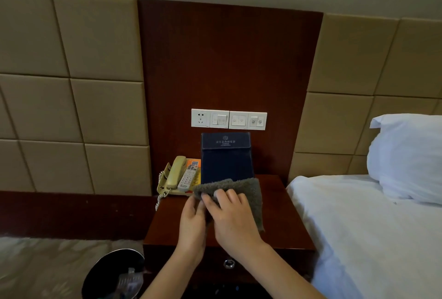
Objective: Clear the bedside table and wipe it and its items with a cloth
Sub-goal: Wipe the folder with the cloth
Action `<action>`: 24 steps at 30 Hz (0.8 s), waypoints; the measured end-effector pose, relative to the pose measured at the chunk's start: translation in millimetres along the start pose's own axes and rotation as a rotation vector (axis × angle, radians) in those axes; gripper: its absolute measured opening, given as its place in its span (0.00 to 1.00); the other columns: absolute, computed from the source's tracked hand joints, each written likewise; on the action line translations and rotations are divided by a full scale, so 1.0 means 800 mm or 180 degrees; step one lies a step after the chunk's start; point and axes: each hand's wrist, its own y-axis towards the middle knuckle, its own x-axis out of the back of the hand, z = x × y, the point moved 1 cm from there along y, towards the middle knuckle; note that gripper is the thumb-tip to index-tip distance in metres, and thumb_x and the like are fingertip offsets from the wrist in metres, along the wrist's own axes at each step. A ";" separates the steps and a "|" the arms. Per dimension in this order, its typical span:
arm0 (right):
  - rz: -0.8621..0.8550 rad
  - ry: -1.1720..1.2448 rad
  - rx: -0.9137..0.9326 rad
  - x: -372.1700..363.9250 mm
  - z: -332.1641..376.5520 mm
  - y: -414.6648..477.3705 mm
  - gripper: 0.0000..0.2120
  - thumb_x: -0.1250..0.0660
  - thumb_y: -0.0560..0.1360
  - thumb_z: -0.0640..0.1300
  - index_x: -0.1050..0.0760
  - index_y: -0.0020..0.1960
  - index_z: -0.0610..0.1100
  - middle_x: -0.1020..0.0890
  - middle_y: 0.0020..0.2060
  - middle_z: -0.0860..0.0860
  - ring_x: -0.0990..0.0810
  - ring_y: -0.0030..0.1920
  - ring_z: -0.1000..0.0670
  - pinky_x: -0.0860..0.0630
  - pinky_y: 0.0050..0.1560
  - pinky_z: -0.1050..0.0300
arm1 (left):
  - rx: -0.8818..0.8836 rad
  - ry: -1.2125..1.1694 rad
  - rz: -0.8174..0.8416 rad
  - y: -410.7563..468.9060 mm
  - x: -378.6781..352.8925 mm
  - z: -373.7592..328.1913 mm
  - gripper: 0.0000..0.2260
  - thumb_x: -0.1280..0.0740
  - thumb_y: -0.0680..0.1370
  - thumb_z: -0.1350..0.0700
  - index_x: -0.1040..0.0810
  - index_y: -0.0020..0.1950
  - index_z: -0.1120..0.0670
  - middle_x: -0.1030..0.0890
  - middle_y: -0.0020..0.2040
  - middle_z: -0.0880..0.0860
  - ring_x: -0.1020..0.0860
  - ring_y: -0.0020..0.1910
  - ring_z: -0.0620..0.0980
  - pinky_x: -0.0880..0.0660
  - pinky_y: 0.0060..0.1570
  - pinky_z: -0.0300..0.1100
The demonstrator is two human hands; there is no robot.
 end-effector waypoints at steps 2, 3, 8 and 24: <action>-0.0060 -0.0030 0.0017 0.003 -0.004 0.000 0.24 0.28 0.65 0.42 0.23 0.61 0.48 0.22 0.47 0.50 0.23 0.44 0.48 0.24 0.41 0.53 | 0.0065 -0.0209 0.0061 -0.003 -0.003 -0.001 0.12 0.44 0.82 0.62 0.24 0.58 0.53 0.17 0.53 0.56 0.19 0.55 0.52 0.24 0.58 0.52; -0.0090 -0.0035 0.0044 0.005 -0.007 -0.001 0.23 0.29 0.66 0.41 0.24 0.61 0.48 0.22 0.48 0.50 0.23 0.44 0.48 0.24 0.41 0.53 | 0.0102 -0.0319 0.0100 -0.004 -0.005 -0.002 0.12 0.44 0.82 0.62 0.24 0.60 0.55 0.18 0.53 0.57 0.19 0.55 0.53 0.24 0.58 0.52; -0.0161 -0.0116 0.0170 0.016 -0.038 -0.019 0.21 0.44 0.71 0.39 0.24 0.61 0.50 0.24 0.47 0.50 0.24 0.45 0.48 0.26 0.42 0.53 | 0.0172 -0.0803 0.0106 0.005 0.002 -0.010 0.10 0.45 0.82 0.62 0.26 0.59 0.61 0.20 0.54 0.60 0.20 0.52 0.54 0.22 0.49 0.45; -0.0768 0.3592 -0.2740 0.027 -0.069 0.015 0.06 0.38 0.79 0.44 0.25 0.49 0.54 0.21 0.49 0.56 0.23 0.53 0.57 0.29 0.49 0.66 | 0.0327 -0.0538 0.0721 -0.026 -0.021 -0.017 0.11 0.40 0.79 0.65 0.28 0.61 0.57 0.16 0.51 0.55 0.19 0.53 0.53 0.25 0.53 0.45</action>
